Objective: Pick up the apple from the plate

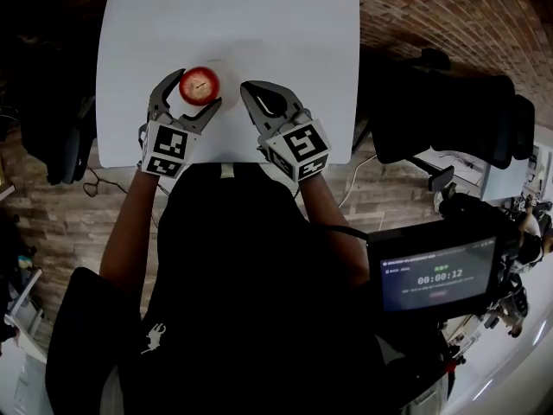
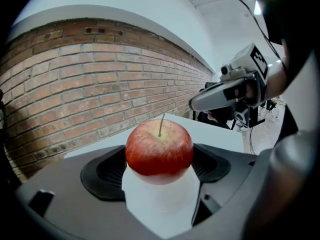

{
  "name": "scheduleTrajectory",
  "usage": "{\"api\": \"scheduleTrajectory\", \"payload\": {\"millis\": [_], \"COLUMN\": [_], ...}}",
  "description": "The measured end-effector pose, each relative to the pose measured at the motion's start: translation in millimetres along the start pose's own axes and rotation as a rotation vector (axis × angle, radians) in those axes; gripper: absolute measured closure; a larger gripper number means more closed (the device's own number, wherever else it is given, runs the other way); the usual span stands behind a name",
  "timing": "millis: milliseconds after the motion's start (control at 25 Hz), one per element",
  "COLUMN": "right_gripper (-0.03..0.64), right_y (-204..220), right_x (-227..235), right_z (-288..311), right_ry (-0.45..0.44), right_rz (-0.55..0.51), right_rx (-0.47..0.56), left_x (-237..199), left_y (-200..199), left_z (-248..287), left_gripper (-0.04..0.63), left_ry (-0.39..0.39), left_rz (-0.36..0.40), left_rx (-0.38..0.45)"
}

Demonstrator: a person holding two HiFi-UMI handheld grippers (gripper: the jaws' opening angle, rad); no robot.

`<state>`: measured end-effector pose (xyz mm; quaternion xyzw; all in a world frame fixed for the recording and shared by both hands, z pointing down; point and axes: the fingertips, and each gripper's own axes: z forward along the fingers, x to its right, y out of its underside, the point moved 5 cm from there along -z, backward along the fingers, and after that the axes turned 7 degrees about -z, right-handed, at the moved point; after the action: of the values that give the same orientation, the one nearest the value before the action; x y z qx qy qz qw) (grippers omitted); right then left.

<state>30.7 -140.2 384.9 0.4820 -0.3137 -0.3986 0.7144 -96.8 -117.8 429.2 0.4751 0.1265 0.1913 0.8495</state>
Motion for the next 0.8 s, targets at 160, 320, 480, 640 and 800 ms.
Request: {"api": "scheduleTrajectory", "payload": {"millis": [160, 320, 480, 640, 800], "right_gripper": [0.614, 0.614, 0.614, 0.614, 0.614], "right_y": [-6.1, -11.1, -13.8, -17.4, -15.5], "right_x": [2.5, 3.0, 5.2, 5.7, 8.0], "right_z": [-2.9, -7.8, -10.3, -13.3, -15.4], "right_ry": [-0.005, -0.010, -0.008, -0.007, -0.006], "right_rz": [-0.014, -0.017, -0.022, -0.035, -0.039], "right_rx": [0.020, 0.035, 0.045, 0.056, 0.057], "left_x": [-0.4, -0.4, -0.6, 2.3, 3.7], "left_y": [-10.0, -14.8, -17.5, -18.7, -13.3], "left_z": [-9.3, -15.7, -21.9, -29.8, -30.5], "left_gripper": [0.190, 0.190, 0.190, 0.190, 0.190], "left_ry": [-0.026, -0.046, -0.063, -0.074, -0.091], "left_rz": [-0.024, 0.004, 0.016, 0.016, -0.005], "left_rx": [0.024, 0.042, 0.055, 0.064, 0.066]}}
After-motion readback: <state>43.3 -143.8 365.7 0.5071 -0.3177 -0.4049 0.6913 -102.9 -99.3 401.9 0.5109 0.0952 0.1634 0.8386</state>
